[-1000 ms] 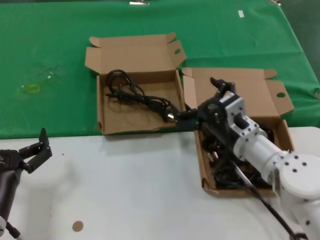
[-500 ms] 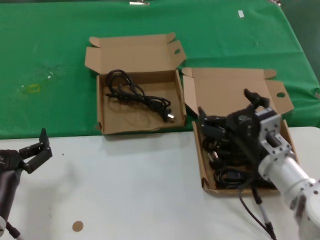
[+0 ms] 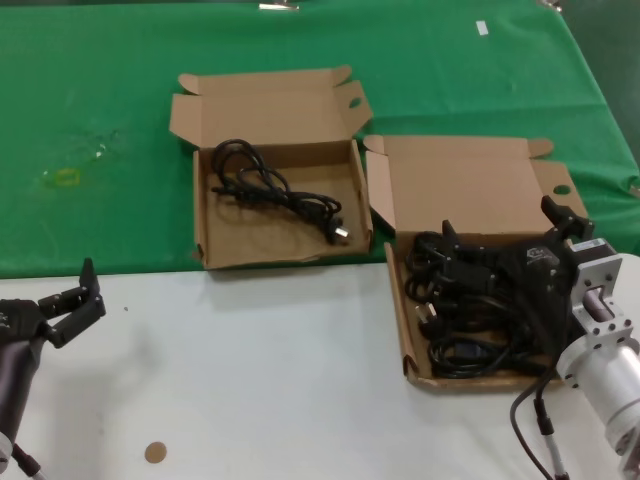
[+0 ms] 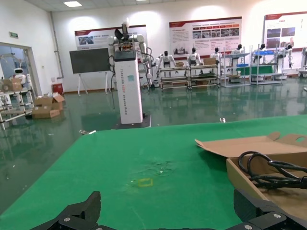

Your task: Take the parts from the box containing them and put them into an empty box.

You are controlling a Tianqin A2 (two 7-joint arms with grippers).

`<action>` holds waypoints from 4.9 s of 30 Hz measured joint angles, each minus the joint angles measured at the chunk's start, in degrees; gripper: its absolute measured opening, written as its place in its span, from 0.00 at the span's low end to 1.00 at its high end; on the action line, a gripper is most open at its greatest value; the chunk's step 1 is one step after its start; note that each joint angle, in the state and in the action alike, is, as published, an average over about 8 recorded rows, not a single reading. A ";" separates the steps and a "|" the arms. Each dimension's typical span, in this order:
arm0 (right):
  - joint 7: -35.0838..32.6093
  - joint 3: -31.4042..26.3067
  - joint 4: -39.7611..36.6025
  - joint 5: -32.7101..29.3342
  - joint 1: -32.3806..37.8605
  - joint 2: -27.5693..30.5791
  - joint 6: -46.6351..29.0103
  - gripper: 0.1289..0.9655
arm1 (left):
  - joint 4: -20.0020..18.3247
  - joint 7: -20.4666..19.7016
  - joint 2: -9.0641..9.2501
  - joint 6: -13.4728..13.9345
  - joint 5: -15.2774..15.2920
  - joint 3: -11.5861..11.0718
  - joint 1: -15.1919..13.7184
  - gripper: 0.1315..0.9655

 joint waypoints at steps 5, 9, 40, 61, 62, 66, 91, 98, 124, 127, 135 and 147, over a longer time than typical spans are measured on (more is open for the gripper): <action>0.01 0.05 0.09 0.05 -0.10 0.01 0.06 1.00 | 0.00 0.00 0.00 0.00 0.00 0.00 0.00 1.00; 0.01 0.05 0.09 0.05 -0.11 0.01 0.06 1.00 | 0.00 0.00 0.00 0.00 0.00 0.00 0.00 1.00; 0.01 0.05 0.09 0.05 -0.11 0.01 0.06 1.00 | 0.00 0.00 0.00 0.00 0.00 0.00 0.00 1.00; 0.01 0.05 0.09 0.05 -0.11 0.01 0.06 1.00 | 0.00 0.00 0.00 0.00 0.00 0.00 0.00 1.00; 0.01 0.05 0.09 0.05 -0.11 0.01 0.06 1.00 | 0.00 0.00 0.00 0.00 0.00 0.00 0.00 1.00; 0.01 0.05 0.09 0.05 -0.11 0.01 0.06 1.00 | 0.00 0.00 0.00 0.00 0.00 0.00 0.00 1.00; 0.01 0.05 0.09 0.05 -0.11 0.01 0.06 1.00 | 0.00 0.00 0.00 0.00 0.00 0.00 0.00 1.00; 0.01 0.05 0.09 0.05 -0.11 0.01 0.06 1.00 | 0.00 0.00 0.00 0.00 0.00 0.00 0.00 1.00; 0.01 0.05 0.09 0.05 -0.11 0.01 0.06 1.00 | 0.00 0.00 0.00 0.00 0.00 0.00 0.00 1.00; 0.01 0.05 0.09 0.05 -0.11 0.01 0.06 1.00 | 0.00 0.00 0.00 0.00 0.00 0.00 0.00 1.00; 0.01 0.05 0.09 0.05 -0.11 0.01 0.06 1.00 | 0.00 0.00 0.00 0.00 0.00 0.00 0.00 1.00; 0.01 0.05 0.09 0.05 -0.11 0.01 0.06 1.00 | 0.00 0.00 0.00 0.00 0.00 0.00 0.00 1.00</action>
